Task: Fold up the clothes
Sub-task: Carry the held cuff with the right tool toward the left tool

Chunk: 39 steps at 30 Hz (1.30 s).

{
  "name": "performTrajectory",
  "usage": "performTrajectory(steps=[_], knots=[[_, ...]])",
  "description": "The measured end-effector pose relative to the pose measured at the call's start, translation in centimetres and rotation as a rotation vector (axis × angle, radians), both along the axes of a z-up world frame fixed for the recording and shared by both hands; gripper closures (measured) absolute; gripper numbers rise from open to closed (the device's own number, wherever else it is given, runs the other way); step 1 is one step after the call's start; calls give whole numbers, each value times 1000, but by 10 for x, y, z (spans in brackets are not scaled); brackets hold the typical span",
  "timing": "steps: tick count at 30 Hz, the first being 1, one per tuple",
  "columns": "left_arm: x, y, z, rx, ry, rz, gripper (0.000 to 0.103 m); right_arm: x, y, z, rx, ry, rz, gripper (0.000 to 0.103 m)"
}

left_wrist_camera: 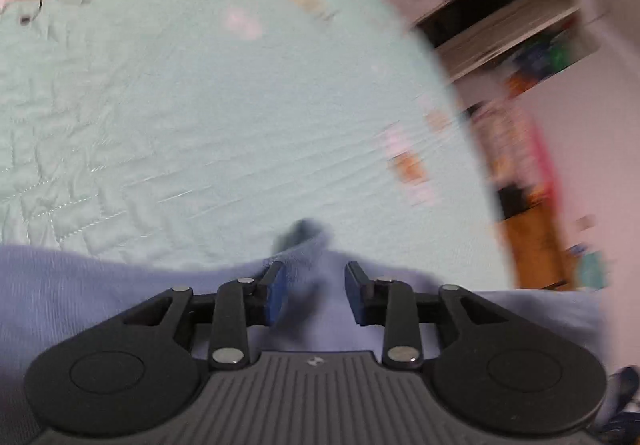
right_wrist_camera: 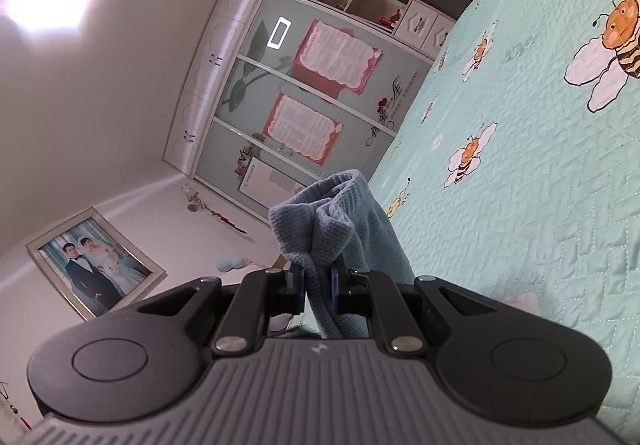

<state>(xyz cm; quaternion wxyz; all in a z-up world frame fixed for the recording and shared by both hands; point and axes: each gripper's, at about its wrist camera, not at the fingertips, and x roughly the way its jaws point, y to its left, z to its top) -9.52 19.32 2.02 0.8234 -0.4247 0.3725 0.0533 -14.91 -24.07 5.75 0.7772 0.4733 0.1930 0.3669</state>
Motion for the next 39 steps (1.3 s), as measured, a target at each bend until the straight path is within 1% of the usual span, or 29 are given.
performTrajectory(steps=[1,2,5,7,8,9,10,12,14,16,18,19,20,26,29,31,33,36,39], knots=[[3,3,-8,-7,20,18,89,0,0,0,-1,-1,2,92],[1,5,-10,-12,11,23,88,0,0,1,-6,-3,6,92],[-3,1,-4,41,-1,-28,88,0,1,4,-23,-11,18,92],[-13,4,4,32,-8,-17,88,0,1,8,-41,-16,24,92],[-21,6,9,24,-21,-8,85,0,2,10,-50,-21,27,92],[-31,6,16,22,-47,-6,78,0,3,13,-56,-23,32,92],[-41,5,24,27,-69,-8,77,-1,4,15,-62,-26,36,92],[-65,9,36,26,-99,-10,76,-3,9,24,-77,-41,48,92],[-90,20,44,-2,-125,-5,76,-10,19,37,-92,-69,67,92],[-120,34,49,-10,-146,6,75,-22,37,56,-124,-118,100,92],[-155,55,53,-13,-167,28,72,-37,61,77,-170,-179,142,92],[-173,66,53,-17,-177,44,70,-48,78,89,-210,-221,173,92],[-187,77,52,-20,-181,59,65,-61,97,96,-265,-265,204,92],[-266,133,16,-122,-146,208,65,-135,234,48,-711,-510,406,93],[-287,146,-2,-164,-125,230,65,-172,303,25,-935,-631,506,93],[-294,149,-7,-181,-137,222,65,-194,344,11,-1071,-705,564,93],[-299,150,-9,-194,-153,210,65,-198,343,11,-1085,-723,553,93],[-296,152,-13,-237,-171,198,65,-204,341,14,-1103,-748,534,93],[-288,152,-13,-283,-195,180,64,-204,337,31,-1061,-744,493,93]])
